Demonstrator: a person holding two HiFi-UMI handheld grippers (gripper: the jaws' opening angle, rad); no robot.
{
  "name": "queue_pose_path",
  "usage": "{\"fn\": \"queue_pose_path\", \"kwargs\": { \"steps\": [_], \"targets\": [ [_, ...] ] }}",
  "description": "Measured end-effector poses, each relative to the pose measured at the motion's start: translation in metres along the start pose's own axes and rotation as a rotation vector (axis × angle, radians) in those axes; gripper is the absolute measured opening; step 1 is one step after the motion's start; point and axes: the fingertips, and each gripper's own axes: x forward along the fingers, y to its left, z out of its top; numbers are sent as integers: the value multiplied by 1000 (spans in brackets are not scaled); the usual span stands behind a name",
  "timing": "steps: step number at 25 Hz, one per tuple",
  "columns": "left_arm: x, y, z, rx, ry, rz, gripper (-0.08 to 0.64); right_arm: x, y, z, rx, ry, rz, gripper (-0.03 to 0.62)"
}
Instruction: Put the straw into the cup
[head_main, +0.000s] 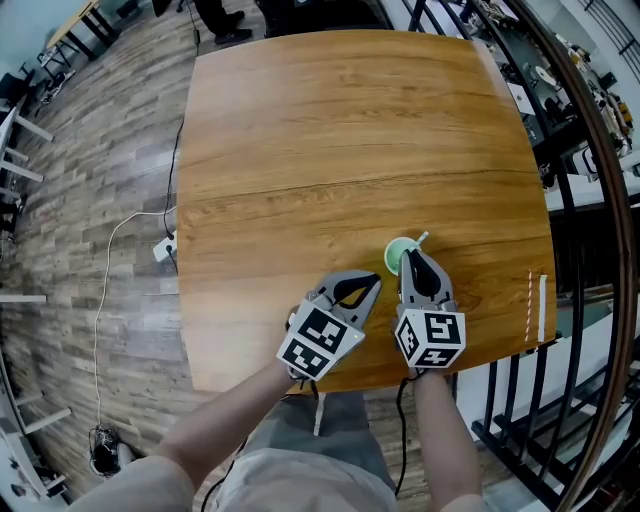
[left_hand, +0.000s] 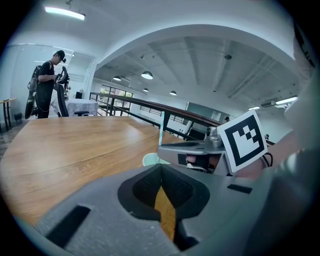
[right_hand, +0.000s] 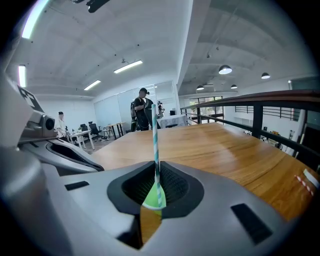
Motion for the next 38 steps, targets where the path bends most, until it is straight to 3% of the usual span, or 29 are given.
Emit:
{"fn": "queue_pose_path", "kwargs": {
  "steps": [10, 18, 31, 38],
  "targets": [
    [-16, -7, 12, -74, -32, -13, 14, -16, 7, 5, -11, 2, 3, 37],
    [-43, -22, 37, -4, -63, 8, 14, -58, 12, 35, -32, -42, -14, 37],
    [-107, -48, 113, 112, -185, 25, 14, -155, 36, 126, -105, -197, -12, 37],
    [-154, -82, 145, 168, -274, 33, 14, -220, 57, 155, -122, -251, -3, 37]
  ]
}}
